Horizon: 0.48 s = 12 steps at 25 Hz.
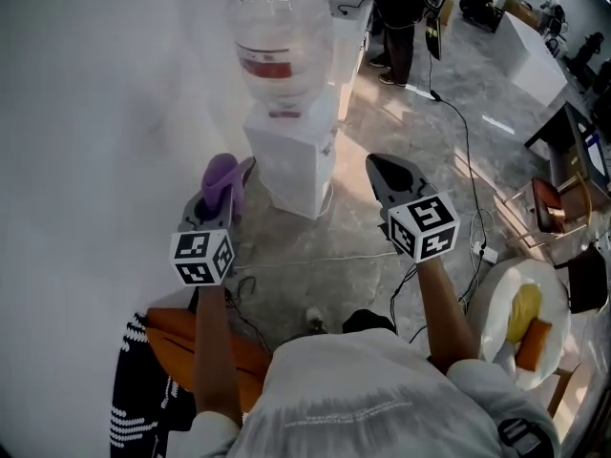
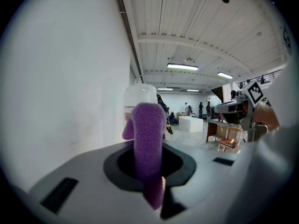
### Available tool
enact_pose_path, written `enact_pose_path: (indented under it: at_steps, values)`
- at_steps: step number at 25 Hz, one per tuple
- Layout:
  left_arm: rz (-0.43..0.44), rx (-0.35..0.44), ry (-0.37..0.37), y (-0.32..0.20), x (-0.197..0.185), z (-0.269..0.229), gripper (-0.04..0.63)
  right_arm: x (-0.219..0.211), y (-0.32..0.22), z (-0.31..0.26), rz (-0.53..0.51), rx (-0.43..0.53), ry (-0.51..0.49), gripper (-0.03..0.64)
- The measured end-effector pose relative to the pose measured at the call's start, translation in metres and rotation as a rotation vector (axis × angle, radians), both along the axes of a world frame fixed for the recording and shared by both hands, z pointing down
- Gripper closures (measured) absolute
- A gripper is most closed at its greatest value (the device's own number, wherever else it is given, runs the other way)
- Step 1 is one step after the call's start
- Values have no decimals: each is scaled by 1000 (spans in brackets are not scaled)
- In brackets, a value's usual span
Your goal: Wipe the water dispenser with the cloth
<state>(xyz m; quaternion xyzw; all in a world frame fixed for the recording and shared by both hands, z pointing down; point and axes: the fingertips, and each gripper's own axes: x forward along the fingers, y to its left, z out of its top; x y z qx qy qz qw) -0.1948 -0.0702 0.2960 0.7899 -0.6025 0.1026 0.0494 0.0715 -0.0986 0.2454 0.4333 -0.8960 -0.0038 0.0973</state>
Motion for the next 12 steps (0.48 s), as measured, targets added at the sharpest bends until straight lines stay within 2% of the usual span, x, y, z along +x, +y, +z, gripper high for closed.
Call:
enact_pose_path:
  at_steps: [3, 8, 12]
  values:
    - [-11, -39, 18, -11, -10, 17, 543, -12, -8, 12, 3, -29, -2, 601]
    - [-96, -71, 42, -33, -29, 37, 545, -21, -26, 20, 14, -40, 4, 601]
    - [-112, -120, 63, -53, -36, 58, 546, -24, -51, 37, 6, -64, 25, 601]
